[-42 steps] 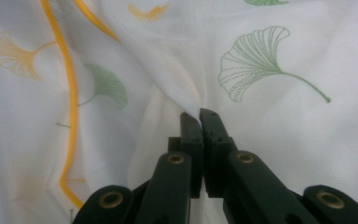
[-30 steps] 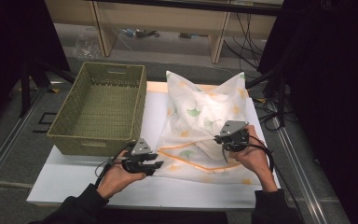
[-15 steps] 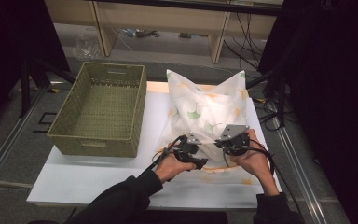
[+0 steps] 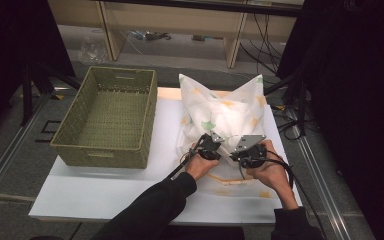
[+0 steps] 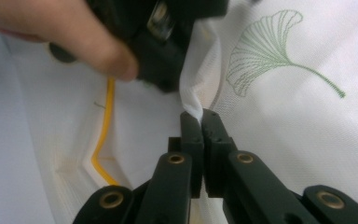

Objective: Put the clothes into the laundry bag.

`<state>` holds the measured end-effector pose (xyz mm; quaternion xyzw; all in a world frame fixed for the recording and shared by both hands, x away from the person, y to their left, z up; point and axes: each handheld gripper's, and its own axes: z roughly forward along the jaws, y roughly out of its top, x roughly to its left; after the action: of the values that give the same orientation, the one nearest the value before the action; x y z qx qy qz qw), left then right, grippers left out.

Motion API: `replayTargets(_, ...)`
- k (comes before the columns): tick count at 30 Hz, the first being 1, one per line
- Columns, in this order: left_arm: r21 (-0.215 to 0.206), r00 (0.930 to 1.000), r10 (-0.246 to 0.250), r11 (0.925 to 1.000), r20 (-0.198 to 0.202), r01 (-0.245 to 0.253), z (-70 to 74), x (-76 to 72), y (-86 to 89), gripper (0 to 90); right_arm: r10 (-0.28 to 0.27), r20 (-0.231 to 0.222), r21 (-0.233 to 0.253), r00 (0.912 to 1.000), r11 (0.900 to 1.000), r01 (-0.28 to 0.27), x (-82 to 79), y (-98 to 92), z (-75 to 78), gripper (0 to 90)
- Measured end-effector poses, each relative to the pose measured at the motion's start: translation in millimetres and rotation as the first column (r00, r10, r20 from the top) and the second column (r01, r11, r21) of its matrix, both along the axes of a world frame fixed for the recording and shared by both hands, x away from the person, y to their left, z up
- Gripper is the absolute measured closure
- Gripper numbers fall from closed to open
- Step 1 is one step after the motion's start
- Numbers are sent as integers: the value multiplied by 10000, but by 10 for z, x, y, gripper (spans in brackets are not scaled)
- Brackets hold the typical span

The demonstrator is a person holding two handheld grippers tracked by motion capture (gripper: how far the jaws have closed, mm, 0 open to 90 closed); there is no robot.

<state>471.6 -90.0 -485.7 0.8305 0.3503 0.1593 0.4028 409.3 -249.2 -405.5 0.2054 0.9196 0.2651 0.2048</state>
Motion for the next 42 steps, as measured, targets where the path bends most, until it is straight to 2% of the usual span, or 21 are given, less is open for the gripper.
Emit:
replayTargets(2, -479, 9973, 661, 9968, 329, -645, 0, 72, -36, 889, -322, 0, 6, 9995, 9995, 322, -1, -25, -11, 900)
replayTargets(3, -276, 9965, 717, 9971, 425, -705, -17, 106, -32, 888, -149, 57, -49, 9999, 9999, 149, 14, -38, -9, 900)
replayTargets(4, -189, 9964, 755, 9970, 390, -748, -36, 123, -29, 887, -291, -247, 48, 9993, 9996, 293, 6, -38, -5, 900)
replayTargets(5, -387, 9972, 751, 9964, 37, -750, -71, 135, -31, 882, -377, -124, 91, 9992, 9992, 378, 8, -32, -22, 900)
replayTargets(6, -346, 9974, 705, 9969, -121, -709, -67, 127, -15, 871, -178, -45, 49, 9998, 9998, 178, 28, -26, -45, 900)
replayTargets(7, -304, 9981, 609, 9977, -89, -611, -55, 97, 7, 851, -173, -120, 6, 9998, 9999, 173, 30, -21, -60, 900)
replayTargets(8, 62, 9995, 177, 9998, -270, -176, -18, 63, 68, 821, -169, -96, -57, 9998, 9998, 168, 37, -17, -81, 900)
replayTargets(10, -264, 9988, 121, 9996, -465, -133, 8, -8, 117, 751, -133, -264, -107, 9996, 9999, 130, 48, -18, -114, 900)
replayTargets(12, -181, 9980, -212, 9996, -601, 202, 53, -102, 219, 693, -154, -393, -130, 9991, 9998, 149, 39, -13, -124, 900)
replayTargets(15, -480, 9925, -563, 9975, -1086, 513, 134, -257, 405, 629, 103, -694, -397, 9975, 9991, -131, 52, -10, -125, 900)
replayTargets(16, -559, 9904, -699, 9964, -1188, 637, 166, -301, 462, 606, -84, -592, -233, 9982, 9997, 70, 41, -2, -149, 900)
replayTargets(17, -674, 9884, -867, 9946, -1245, 788, 194, -349, 507, 593, -211, -782, -245, 9967, 9995, 193, 36, -3, -151, 900)
replayTargets(18, -695, 9867, -966, 9937, -1306, 881, 216, -390, 540, 582, -23, -719, -268, 9974, 9996, 3, 46, -2, -165, 900)
replayTargets(19, -613, 9875, -1039, 9934, -1182, 972, 246, -453, 597, 566, -203, -795, -254, 9966, 9995, 183, 36, -1, -168, 900)
replayTargets(21, -604, 9841, -1290, 9906, -1218, 1224, 285, -541, 689, 546, 221, -913, -476, 9956, 9985, -265, 50, -4, -172, 900)
replayTargets(23, -683, 9838, -1404, 9887, -1119, 1333, 327, -648, 807, 535, 129, -766, -401, 9970, 9991, -160, 27, -2, -176, 900)
replayTargets(26, -668, 9841, -1491, 9875, -963, 1431, 394, -792, 1023, 521, 189, -890, -481, 9958, 9986, -233, 12, 13, -183, 900)
replayTargets(29, -897, 9883, -1249, 9891, -880, 1170, 421, -916, 1277, 503, 402, -1017, -713, 9940, 9963, -476, -3, 54, -256, 900)
replayTargets(31, -951, 9897, -1103, 9903, -916, 1015, 399, -972, 1406, 496, 278, -1459, -911, 9889, 9950, -414, -33, 90, -339, 900)
replayTargets(34, -666, 9928, -843, 9947, -851, 787, 361, -1034, 1557, 479, 378, -1911, -1309, 9808, 9893, -636, -36, 132, -557, 900)
replayTargets(42, -605, 9935, -277, 9979, -1101, 211, 269, -1069, 1812, 415, 234, -1696, -816, 9852, 9960, -377, -50, 72, -493, 889)
